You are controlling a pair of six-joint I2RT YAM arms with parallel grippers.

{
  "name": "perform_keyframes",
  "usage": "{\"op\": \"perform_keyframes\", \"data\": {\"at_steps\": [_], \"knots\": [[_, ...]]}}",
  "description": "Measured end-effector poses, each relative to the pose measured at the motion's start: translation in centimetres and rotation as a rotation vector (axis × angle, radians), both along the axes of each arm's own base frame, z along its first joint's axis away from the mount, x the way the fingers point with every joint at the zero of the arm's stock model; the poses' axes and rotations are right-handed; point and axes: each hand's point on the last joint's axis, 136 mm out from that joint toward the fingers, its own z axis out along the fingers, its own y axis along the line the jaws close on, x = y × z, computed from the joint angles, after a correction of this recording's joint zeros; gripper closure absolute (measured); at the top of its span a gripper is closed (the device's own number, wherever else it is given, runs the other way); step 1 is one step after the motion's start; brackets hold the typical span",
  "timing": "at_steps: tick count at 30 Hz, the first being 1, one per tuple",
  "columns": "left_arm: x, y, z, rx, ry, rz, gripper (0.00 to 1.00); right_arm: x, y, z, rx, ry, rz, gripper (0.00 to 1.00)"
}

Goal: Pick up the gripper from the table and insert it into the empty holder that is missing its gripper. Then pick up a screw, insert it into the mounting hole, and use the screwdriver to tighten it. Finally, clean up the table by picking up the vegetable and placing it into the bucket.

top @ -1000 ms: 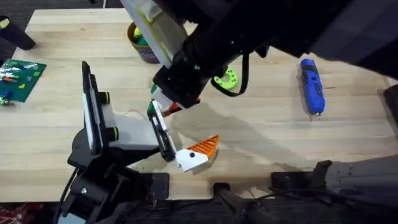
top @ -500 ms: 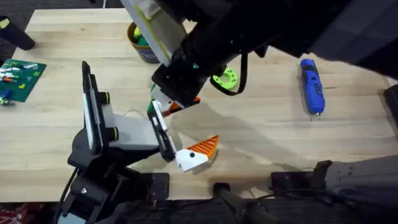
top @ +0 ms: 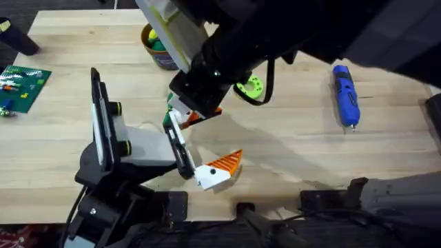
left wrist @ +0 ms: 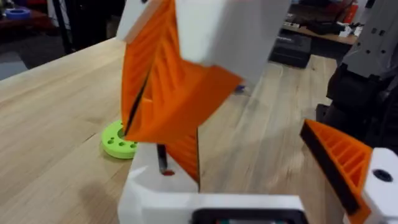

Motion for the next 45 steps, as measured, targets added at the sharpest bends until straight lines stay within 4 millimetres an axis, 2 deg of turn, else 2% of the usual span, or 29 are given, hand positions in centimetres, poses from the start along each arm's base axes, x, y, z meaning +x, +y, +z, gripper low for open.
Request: {"op": "perform_keyframes", "data": {"at_steps": [22, 32, 45], "knots": [[0.0, 0.0, 0.0, 0.000, 0.000, 0.000, 0.014, 0.0, 0.0, 0.0, -0.002, -0.001, -0.001, 0.994], [0.0, 0.0, 0.0, -0.003, 0.008, 0.000, 0.014, 0.2, 0.4, -1.9, -0.044, 0.028, 0.000, 0.994], [-0.2, -0.1, 0.0, -0.010, 0.024, -0.011, 0.015, -0.2, 0.2, -2.3, -0.064, 0.040, 0.006, 0.993]]}}
